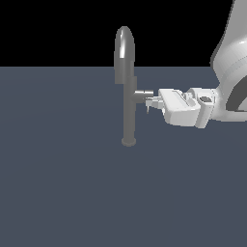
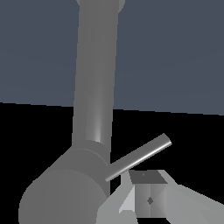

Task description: Turn on the faucet by rotating a designated handle.

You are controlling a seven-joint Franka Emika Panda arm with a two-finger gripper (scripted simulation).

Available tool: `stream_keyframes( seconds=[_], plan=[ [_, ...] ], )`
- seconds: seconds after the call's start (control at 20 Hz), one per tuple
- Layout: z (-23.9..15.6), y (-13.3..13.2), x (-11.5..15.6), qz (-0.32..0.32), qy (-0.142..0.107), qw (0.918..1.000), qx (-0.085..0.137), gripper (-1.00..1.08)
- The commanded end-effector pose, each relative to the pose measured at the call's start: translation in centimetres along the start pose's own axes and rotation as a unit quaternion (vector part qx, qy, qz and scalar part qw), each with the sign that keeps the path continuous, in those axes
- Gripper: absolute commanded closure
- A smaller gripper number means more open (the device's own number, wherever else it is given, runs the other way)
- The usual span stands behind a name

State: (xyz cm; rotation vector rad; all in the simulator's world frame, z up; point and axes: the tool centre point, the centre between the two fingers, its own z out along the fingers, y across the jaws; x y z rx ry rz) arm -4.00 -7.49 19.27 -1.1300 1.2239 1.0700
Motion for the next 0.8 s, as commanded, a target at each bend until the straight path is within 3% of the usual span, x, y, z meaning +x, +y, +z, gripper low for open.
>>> stream_keyframes(
  seconds=[0.0, 0.05, 0.1, 0.75],
  plan=[
    [0.0, 0.6, 3.9, 0.028, 0.005, 0.9996, 0.006, 1.08],
    [0.0, 0.6, 3.9, 0.028, 0.005, 0.9996, 0.006, 1.08],
    [-0.1, -0.3, 0.4, -0.001, 0.000, 1.0000, 0.000, 1.08],
    [-0.1, -1.9, 5.4, 0.026, 0.005, 0.9996, 0.006, 1.08]
  ],
)
